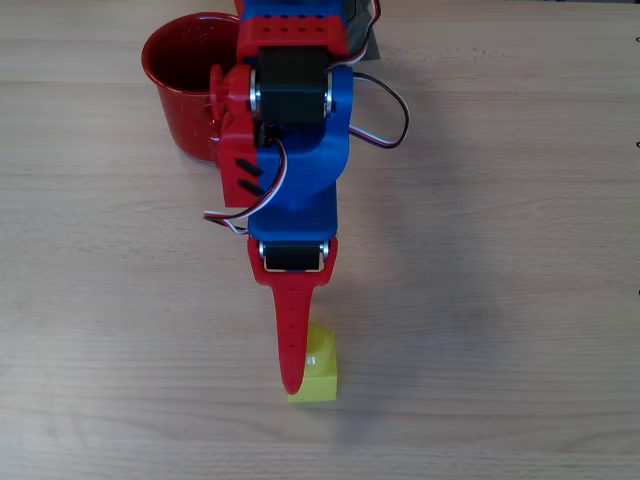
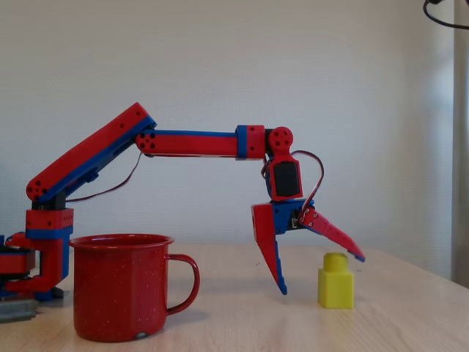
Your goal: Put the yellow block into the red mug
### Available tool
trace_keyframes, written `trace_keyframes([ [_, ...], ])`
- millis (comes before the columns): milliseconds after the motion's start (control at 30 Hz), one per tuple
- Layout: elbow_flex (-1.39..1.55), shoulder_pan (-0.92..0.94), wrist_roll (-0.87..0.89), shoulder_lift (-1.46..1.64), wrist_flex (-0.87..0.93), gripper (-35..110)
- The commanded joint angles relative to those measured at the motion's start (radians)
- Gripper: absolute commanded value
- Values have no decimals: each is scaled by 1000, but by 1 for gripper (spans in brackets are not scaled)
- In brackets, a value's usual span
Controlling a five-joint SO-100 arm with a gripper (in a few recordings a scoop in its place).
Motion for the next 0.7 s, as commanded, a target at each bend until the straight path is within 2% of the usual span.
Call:
trace_keyframes([
  [0, -9, -23, -8, 54, -17, 42],
  [267, -9, -21, -18, 52, -34, 29],
  [467, -9, -21, -26, 52, -44, 41],
  [667, -9, -17, -23, 64, -41, 45],
])
